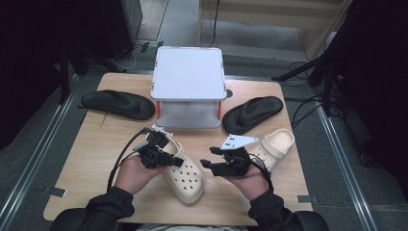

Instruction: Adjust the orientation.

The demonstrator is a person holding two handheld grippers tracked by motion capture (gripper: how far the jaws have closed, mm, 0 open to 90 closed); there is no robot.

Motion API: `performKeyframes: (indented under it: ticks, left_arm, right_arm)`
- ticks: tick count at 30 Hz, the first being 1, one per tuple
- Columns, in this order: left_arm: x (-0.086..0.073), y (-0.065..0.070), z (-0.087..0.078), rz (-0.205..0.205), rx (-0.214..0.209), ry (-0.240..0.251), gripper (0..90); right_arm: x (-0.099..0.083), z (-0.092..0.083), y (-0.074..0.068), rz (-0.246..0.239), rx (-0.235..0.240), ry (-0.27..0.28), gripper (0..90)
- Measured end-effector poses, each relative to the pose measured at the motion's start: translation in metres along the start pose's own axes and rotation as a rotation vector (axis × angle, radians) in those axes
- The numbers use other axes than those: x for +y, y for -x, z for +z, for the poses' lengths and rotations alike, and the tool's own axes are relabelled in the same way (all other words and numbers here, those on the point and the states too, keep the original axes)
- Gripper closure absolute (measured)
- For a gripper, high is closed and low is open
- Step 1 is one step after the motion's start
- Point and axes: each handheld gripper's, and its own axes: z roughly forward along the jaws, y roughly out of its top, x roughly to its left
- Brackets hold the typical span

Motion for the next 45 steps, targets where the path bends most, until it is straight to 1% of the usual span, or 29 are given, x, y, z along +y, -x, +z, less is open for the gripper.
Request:
performKeyframes:
  ticks: [3, 5, 6, 8, 11, 12, 13, 14, 15, 17, 19, 22, 23, 25, 27, 28, 29, 30, 32, 34, 36, 37, 38, 39, 40, 41, 42, 43, 45]
  left_arm:
    - [0.001, -0.004, 0.001, -0.010, -0.010, -0.004, 76.8]
    - [0.001, -0.006, 0.002, -0.004, 0.000, -0.010, 75.9]
    - [0.001, -0.007, 0.002, -0.011, -0.008, -0.006, 75.4]
    - [0.001, -0.008, 0.001, 0.018, -0.003, -0.017, 75.0]
    - [0.002, -0.007, 0.000, 0.015, -0.001, -0.018, 73.2]
    - [0.002, -0.006, -0.001, 0.035, 0.015, -0.017, 70.3]
    - [0.002, -0.006, -0.001, 0.035, 0.015, -0.017, 68.0]
    - [0.003, -0.004, -0.004, 0.054, 0.016, -0.009, 63.3]
    - [0.003, -0.004, -0.004, 0.054, 0.016, -0.009, 60.3]
    - [0.004, -0.002, -0.012, 0.072, 0.031, -0.014, 57.5]
    - [0.005, -0.001, -0.016, 0.077, 0.036, -0.007, 56.1]
    - [0.007, -0.001, -0.028, 0.084, 0.004, 0.026, 55.8]
    - [0.008, 0.000, -0.032, 0.095, 0.007, 0.028, 55.1]
    - [0.010, -0.003, -0.040, 0.116, 0.030, 0.028, 56.9]
    - [0.013, -0.008, -0.045, 0.112, 0.021, 0.029, 60.5]
    - [0.015, -0.015, -0.050, 0.115, 0.032, 0.028, 62.7]
    - [0.015, -0.015, -0.050, 0.115, 0.032, 0.028, 65.3]
    - [0.018, -0.021, -0.055, 0.120, 0.035, 0.033, 66.7]
    - [0.019, -0.025, -0.057, 0.122, 0.037, 0.039, 68.7]
    - [0.022, -0.031, -0.060, 0.132, 0.049, 0.044, 74.5]
    - [0.028, -0.043, -0.058, 0.146, 0.069, 0.027, 81.8]
    - [0.028, -0.043, -0.058, 0.146, 0.069, 0.027, 84.8]
    - [0.031, -0.047, -0.056, 0.161, 0.077, 0.020, 84.8]
    - [0.033, -0.050, -0.054, 0.164, 0.084, 0.016, 88.8]
    - [0.038, -0.056, -0.051, 0.175, 0.089, -0.005, 89.7]
    - [0.038, -0.056, -0.051, 0.175, 0.089, -0.005, 89.8]
    - [0.043, -0.063, -0.046, 0.186, 0.090, -0.010, 89.9]
    - [0.043, -0.063, -0.046, 0.186, 0.090, -0.010, 90.0]
    - [0.051, -0.070, -0.039, 0.201, 0.104, -0.020, 90.0]
  right_arm:
    - [-0.001, 0.000, 0.000, 0.000, -0.002, -0.002, 43.2]
    - [-0.002, 0.000, 0.000, 0.004, -0.002, -0.006, 43.3]
    - [-0.002, 0.001, -0.001, 0.004, -0.001, -0.005, 43.3]
    - [-0.002, 0.001, -0.002, 0.003, 0.001, -0.008, 43.4]
    - [-0.003, 0.002, -0.004, 0.008, 0.004, -0.014, 44.2]
    - [-0.003, 0.002, -0.005, 0.015, 0.004, -0.019, 44.4]
    - [-0.003, 0.002, -0.005, 0.016, 0.004, -0.021, 44.4]
    - [-0.003, 0.002, -0.006, 0.014, 0.006, -0.021, 44.5]
    - [-0.003, 0.002, -0.006, 0.014, 0.006, -0.021, 44.5]
    - [-0.002, 0.001, -0.007, 0.020, 0.005, -0.021, 44.8]
    - [-0.002, 0.001, -0.009, 0.029, 0.006, -0.021, 44.9]
    - [-0.002, 0.000, -0.011, 0.031, 0.010, -0.022, 45.1]
    - [-0.002, 0.000, -0.012, 0.032, 0.009, -0.023, 45.2]
    - [-0.003, 0.000, -0.015, 0.037, 0.014, -0.023, 45.6]
    - [-0.004, 0.000, -0.019, 0.044, 0.019, -0.028, 46.9]
    - [-0.004, 0.001, -0.023, 0.041, 0.024, -0.026, 47.3]
    - [-0.004, 0.001, -0.023, 0.041, 0.024, -0.026, 47.3]
    - [-0.004, 0.002, -0.027, 0.046, 0.035, -0.026, 47.7]
    - [-0.005, 0.003, -0.030, 0.046, 0.035, -0.027, 48.0]
    - [-0.005, 0.006, -0.033, 0.050, 0.037, -0.032, 48.9]
    - [-0.005, 0.008, -0.039, 0.045, 0.038, -0.029, 51.0]
    - [-0.005, 0.008, -0.039, 0.045, 0.038, -0.029, 51.0]
    - [-0.004, 0.009, -0.041, 0.047, 0.042, -0.028, 52.4]
    - [-0.004, 0.012, -0.044, 0.054, 0.050, -0.027, 54.3]
    - [-0.003, 0.013, -0.045, 0.059, 0.060, -0.027, 55.4]
    - [-0.003, 0.013, -0.045, 0.059, 0.060, -0.027, 55.4]
    - [-0.004, 0.016, -0.049, 0.065, 0.069, -0.030, 58.8]
    - [-0.004, 0.016, -0.049, 0.065, 0.069, -0.030, 58.8]
    - [-0.005, 0.019, -0.056, 0.058, 0.078, -0.039, 63.9]
